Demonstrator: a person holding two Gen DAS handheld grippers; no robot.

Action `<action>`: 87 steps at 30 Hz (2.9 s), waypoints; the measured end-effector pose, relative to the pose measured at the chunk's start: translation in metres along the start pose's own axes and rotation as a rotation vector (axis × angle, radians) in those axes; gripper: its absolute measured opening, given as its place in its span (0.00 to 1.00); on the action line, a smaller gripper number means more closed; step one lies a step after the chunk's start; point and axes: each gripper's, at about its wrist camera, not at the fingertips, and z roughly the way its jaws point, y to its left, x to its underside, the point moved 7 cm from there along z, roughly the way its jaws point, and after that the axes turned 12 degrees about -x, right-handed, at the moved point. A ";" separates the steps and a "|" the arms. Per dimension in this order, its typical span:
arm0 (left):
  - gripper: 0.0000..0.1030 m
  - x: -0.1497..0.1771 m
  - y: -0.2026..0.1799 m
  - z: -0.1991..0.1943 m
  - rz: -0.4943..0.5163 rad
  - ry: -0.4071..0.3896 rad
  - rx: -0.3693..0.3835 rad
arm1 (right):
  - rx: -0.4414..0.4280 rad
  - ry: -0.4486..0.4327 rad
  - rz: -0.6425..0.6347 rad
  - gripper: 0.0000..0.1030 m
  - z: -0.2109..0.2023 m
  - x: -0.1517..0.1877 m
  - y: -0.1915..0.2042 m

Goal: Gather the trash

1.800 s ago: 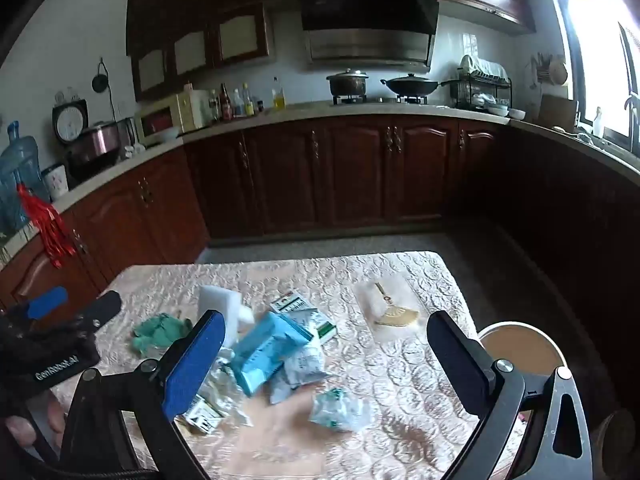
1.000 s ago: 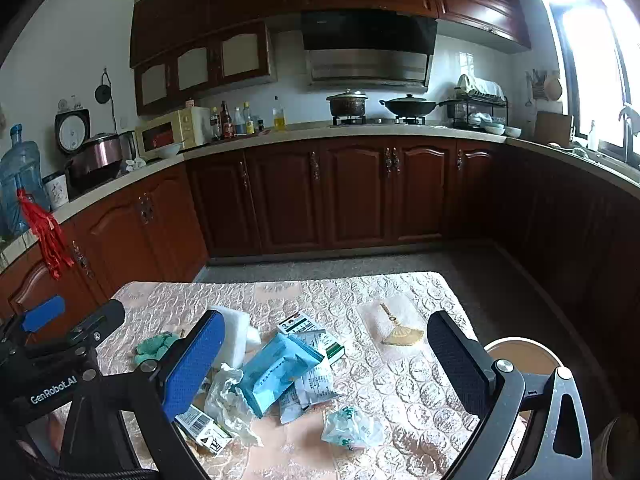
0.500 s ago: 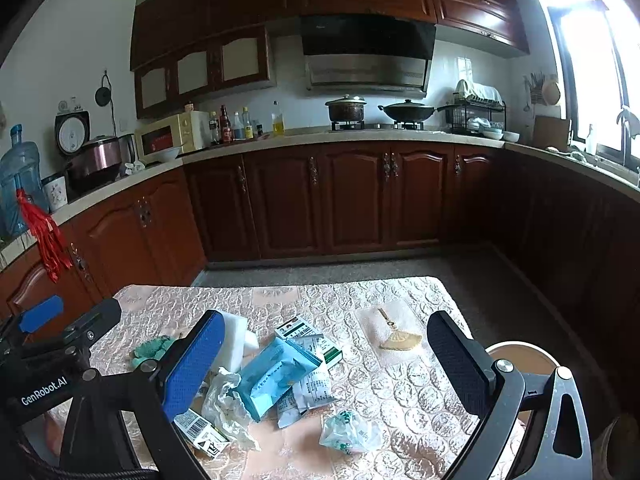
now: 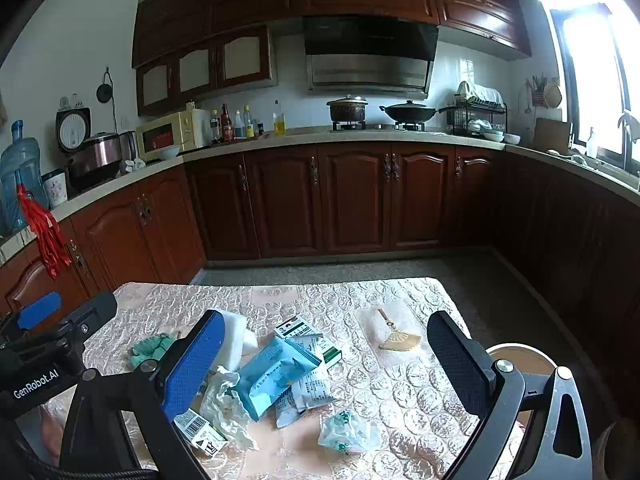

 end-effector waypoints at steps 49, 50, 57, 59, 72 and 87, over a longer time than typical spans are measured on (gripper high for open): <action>0.99 0.002 0.003 0.002 -0.006 -0.010 -0.010 | 0.009 0.007 -0.010 0.97 0.000 -0.001 -0.004; 0.99 0.002 0.003 0.001 -0.006 -0.010 -0.009 | 0.009 0.008 -0.010 0.97 0.000 -0.001 -0.004; 0.99 0.002 0.003 0.002 -0.005 -0.010 -0.010 | 0.009 0.009 -0.010 0.98 0.000 -0.002 -0.005; 0.99 0.002 0.003 0.001 -0.005 -0.011 -0.010 | 0.010 0.010 -0.010 0.98 0.000 -0.001 -0.004; 0.99 0.002 0.004 0.001 -0.008 -0.007 -0.009 | 0.011 0.019 -0.007 0.98 0.003 0.003 -0.006; 0.99 0.006 0.004 0.004 -0.010 0.004 -0.009 | 0.011 0.033 -0.005 0.98 0.004 0.004 -0.008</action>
